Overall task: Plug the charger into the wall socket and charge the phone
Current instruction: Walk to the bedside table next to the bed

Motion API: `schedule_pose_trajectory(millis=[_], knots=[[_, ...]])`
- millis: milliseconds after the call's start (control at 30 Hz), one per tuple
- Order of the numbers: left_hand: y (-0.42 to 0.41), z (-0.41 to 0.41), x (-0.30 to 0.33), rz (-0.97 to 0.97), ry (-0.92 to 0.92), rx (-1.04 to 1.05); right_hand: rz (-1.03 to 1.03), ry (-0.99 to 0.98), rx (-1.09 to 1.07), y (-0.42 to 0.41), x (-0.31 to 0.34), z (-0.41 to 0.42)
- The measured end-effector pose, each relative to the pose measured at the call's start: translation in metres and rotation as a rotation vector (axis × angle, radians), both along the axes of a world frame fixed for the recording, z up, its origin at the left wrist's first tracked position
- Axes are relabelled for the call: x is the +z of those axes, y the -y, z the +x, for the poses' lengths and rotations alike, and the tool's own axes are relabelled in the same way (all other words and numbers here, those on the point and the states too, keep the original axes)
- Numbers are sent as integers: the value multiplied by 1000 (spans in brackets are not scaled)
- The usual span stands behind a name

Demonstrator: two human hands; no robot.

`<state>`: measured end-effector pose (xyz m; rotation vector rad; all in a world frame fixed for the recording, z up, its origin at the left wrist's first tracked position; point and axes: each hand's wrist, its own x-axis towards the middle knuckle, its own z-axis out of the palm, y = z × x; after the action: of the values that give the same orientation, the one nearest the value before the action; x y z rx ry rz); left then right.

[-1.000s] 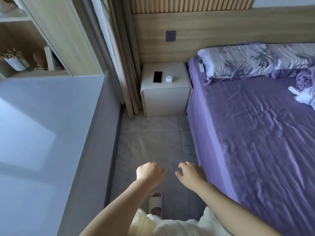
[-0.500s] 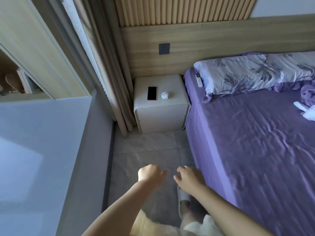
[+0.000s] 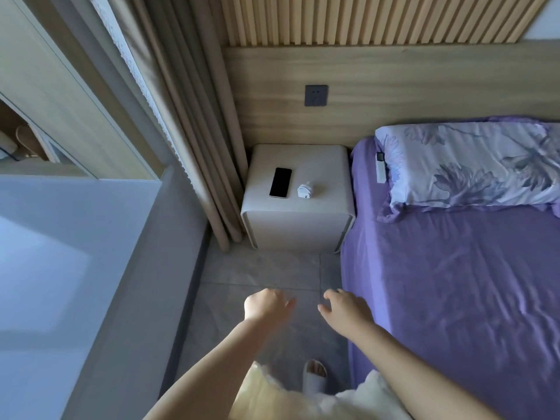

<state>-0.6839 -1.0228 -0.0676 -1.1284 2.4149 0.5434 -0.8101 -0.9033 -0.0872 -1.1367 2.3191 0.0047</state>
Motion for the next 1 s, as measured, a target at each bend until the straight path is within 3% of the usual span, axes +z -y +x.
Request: schedule_pose_trajectory(millis=[633,1000], knots=[[160,-104,-6,-68,-30,-159,-35,33,-172,134,-7,-88],[220,-136,-25,-59,63,-291,-9,71,-293,187,-17,-110]])
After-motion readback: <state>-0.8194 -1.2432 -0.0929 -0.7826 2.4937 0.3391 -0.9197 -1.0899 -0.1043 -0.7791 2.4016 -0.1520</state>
